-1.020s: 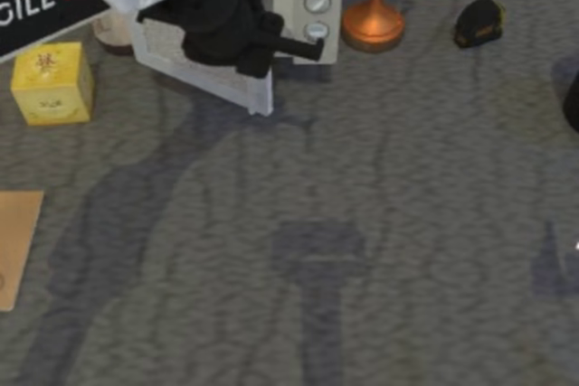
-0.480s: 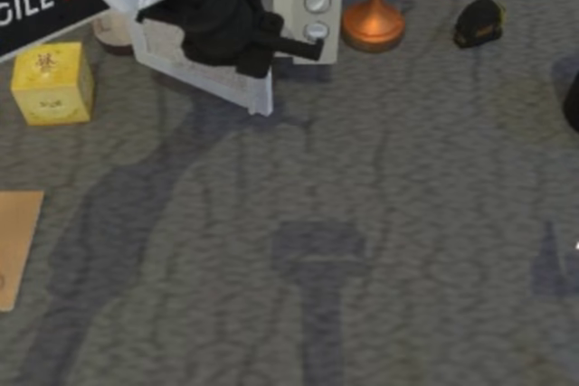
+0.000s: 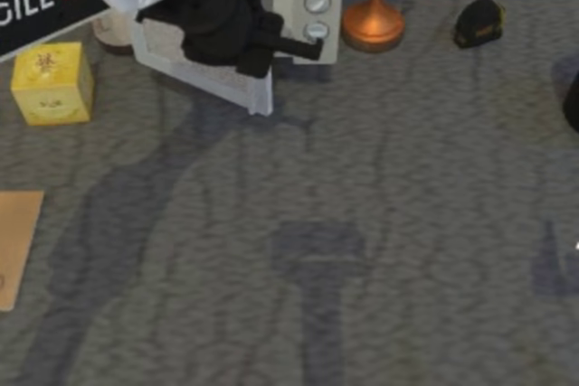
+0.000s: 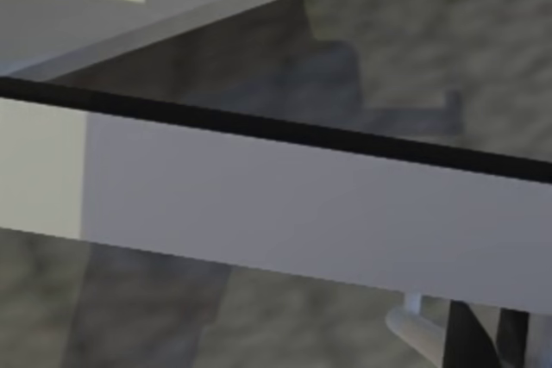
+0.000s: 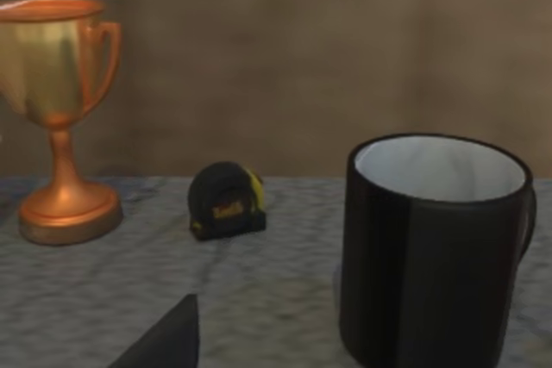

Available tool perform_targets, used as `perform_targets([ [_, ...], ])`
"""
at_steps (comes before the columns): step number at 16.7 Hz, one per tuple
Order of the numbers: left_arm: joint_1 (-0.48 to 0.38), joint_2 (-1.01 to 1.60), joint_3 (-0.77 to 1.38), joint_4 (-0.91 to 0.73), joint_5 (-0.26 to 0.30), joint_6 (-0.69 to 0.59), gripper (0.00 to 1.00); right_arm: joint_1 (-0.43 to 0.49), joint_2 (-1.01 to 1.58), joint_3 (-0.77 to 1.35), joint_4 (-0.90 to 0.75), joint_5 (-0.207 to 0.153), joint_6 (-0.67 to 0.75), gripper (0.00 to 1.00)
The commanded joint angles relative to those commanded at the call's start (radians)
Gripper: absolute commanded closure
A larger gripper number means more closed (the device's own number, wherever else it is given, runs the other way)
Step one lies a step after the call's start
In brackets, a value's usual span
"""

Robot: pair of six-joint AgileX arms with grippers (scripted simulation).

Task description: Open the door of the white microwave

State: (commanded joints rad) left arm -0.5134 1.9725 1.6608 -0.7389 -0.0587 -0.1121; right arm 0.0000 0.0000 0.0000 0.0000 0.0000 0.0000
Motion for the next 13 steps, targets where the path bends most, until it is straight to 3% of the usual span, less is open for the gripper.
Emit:
perform_targets([
  [9,0.044,-0.082,-0.106,0.032,0.072,0.138,1.0,0.0,0.0,0.0,0.0,0.0,0.0,0.0],
  [13,0.045,-0.084,-0.107,0.033,0.073,0.139,1.0,0.0,0.0,0.0,0.0,0.0,0.0,0.0],
])
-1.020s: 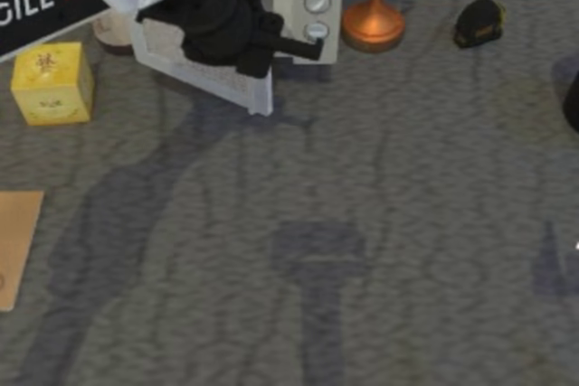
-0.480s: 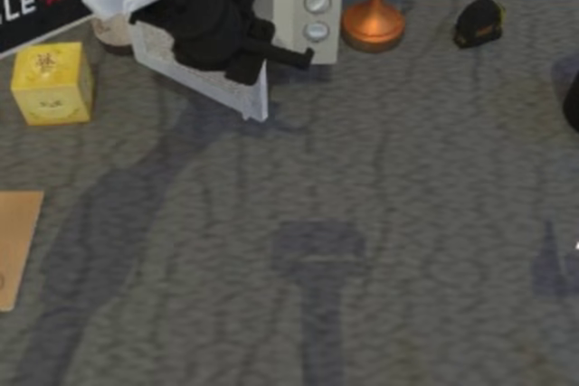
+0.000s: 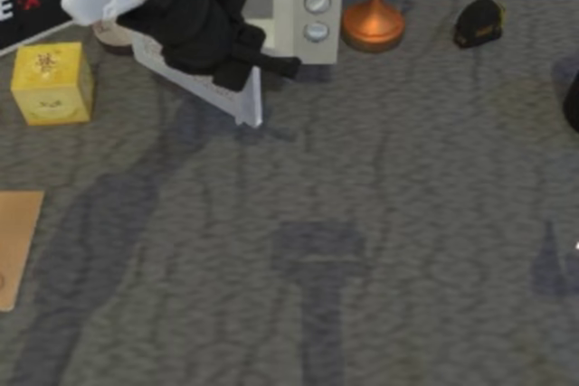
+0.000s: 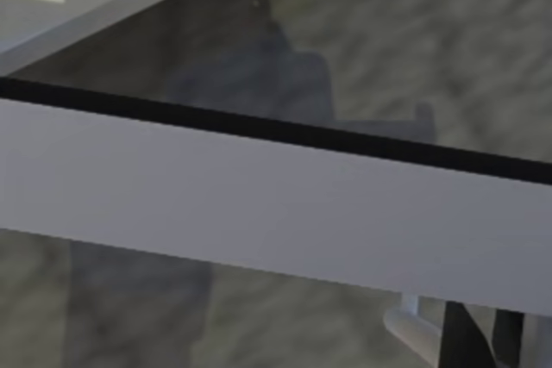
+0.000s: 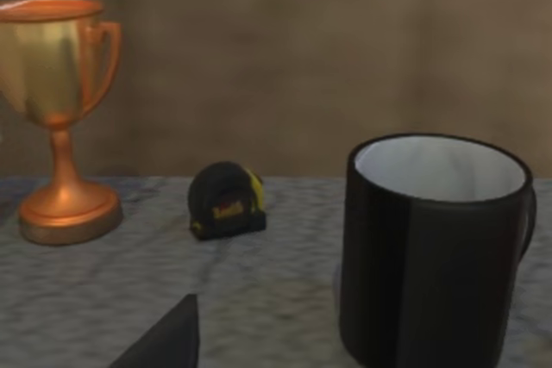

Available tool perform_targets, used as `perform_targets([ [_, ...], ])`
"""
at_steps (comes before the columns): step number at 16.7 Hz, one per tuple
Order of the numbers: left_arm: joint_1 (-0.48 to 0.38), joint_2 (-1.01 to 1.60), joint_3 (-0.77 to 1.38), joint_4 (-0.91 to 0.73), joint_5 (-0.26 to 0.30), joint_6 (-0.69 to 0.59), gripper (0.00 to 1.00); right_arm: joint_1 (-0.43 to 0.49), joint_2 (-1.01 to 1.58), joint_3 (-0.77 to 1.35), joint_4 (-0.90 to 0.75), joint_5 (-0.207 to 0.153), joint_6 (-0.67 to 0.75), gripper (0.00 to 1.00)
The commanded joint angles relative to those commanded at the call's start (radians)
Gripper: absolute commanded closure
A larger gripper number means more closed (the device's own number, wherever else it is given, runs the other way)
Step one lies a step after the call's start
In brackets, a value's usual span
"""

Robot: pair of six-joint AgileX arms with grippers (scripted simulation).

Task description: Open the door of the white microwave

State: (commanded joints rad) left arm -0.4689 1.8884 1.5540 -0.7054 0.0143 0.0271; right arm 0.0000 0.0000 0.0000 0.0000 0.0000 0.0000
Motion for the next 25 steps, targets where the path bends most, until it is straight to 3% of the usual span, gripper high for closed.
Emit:
perform_targets([
  [21,0.0,0.0,0.0,0.0,0.0,0.0,1.0,0.0,0.0,0.0,0.0,0.0,0.0,0.0],
  [25,0.004,-0.013,-0.018,0.004,0.022,0.028,1.0,0.0,0.0,0.0,0.0,0.0,0.0,0.0],
])
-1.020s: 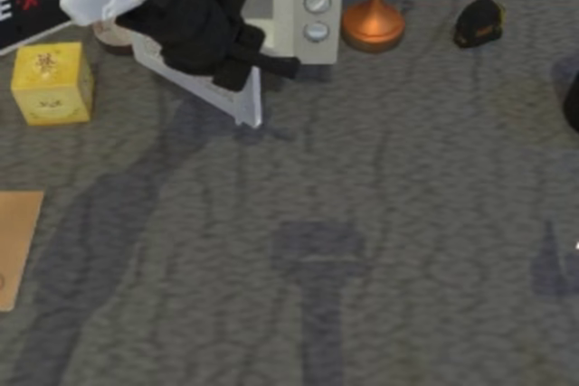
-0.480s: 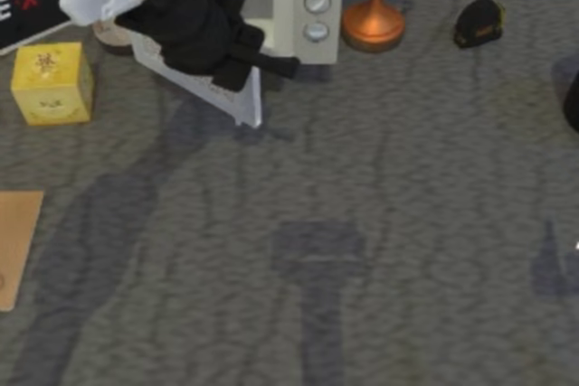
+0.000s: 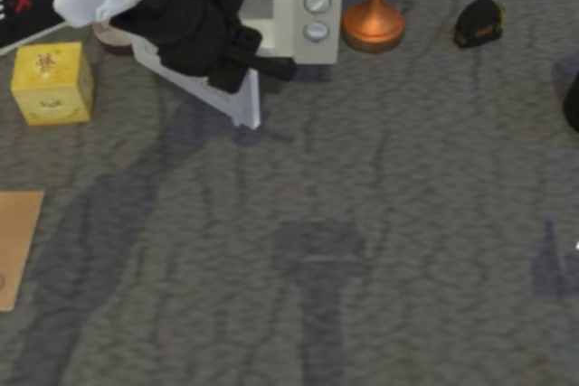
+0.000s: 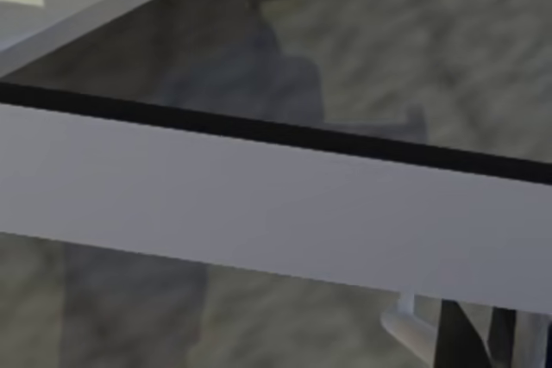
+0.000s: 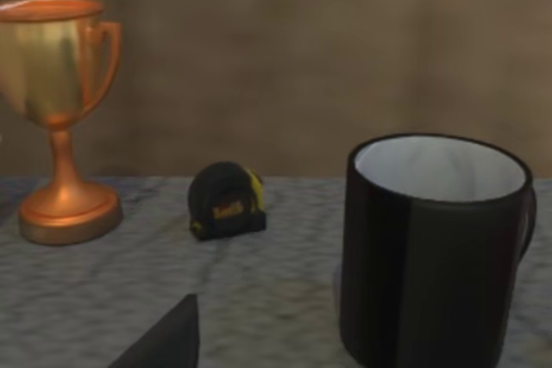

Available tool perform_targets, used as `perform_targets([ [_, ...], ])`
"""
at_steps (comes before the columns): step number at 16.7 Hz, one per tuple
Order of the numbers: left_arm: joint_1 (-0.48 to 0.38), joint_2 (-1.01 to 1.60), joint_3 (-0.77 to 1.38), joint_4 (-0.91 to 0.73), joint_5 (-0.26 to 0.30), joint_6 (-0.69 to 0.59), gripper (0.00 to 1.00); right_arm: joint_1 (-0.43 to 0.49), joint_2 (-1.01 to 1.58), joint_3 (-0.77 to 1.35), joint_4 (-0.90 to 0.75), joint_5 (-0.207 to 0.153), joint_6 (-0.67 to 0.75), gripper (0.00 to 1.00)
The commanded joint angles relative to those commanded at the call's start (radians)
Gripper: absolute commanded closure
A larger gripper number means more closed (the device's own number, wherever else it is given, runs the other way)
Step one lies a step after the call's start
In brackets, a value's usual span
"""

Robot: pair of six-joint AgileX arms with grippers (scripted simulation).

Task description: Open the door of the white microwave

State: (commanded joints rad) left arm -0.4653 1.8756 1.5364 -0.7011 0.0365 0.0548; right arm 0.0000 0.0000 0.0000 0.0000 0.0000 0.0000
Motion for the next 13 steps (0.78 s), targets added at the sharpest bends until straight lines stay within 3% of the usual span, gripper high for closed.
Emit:
perform_targets([
  [6,0.044,-0.052,-0.066,0.005,0.061,0.116,1.0,0.0,0.0,0.0,0.0,0.0,0.0,0.0],
  [13,0.047,-0.055,-0.069,0.005,0.065,0.122,1.0,0.0,0.0,0.0,0.0,0.0,0.0,0.0],
])
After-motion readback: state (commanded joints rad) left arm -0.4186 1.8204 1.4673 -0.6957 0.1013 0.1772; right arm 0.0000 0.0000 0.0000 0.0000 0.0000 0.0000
